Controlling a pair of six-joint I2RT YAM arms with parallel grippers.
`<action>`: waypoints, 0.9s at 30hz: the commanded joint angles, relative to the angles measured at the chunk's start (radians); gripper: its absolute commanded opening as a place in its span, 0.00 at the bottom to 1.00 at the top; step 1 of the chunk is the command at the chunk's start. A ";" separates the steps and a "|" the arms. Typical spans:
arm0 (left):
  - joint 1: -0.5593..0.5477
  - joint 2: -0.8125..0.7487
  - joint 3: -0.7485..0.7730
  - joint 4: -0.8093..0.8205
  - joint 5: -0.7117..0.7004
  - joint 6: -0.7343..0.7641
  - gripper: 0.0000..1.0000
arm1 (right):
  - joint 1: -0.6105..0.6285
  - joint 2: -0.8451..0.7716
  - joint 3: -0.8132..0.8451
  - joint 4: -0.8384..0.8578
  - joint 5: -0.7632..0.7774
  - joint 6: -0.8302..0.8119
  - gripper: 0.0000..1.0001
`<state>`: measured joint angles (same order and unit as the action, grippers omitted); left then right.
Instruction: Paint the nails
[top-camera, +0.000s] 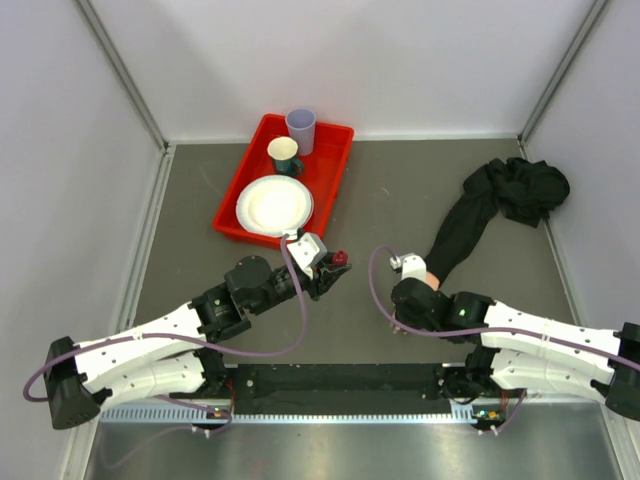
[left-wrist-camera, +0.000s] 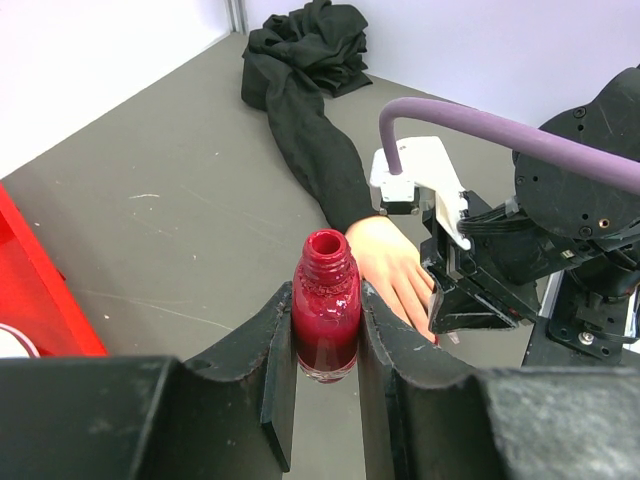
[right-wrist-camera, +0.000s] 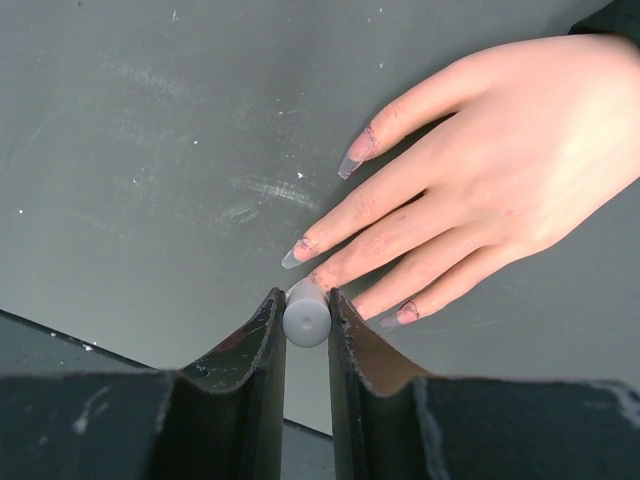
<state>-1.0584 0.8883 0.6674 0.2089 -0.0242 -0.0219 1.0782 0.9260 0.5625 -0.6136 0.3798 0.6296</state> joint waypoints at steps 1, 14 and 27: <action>-0.003 -0.005 0.026 0.038 -0.005 0.016 0.00 | 0.012 0.005 0.007 0.041 0.027 0.005 0.00; -0.003 -0.002 0.026 0.038 -0.003 0.014 0.00 | 0.014 0.019 0.008 0.055 0.013 -0.008 0.00; -0.003 0.000 0.028 0.037 0.000 0.014 0.00 | 0.012 0.031 0.004 0.060 0.008 -0.007 0.00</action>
<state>-1.0584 0.8883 0.6674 0.2085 -0.0238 -0.0219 1.0782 0.9504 0.5625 -0.5949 0.3817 0.6281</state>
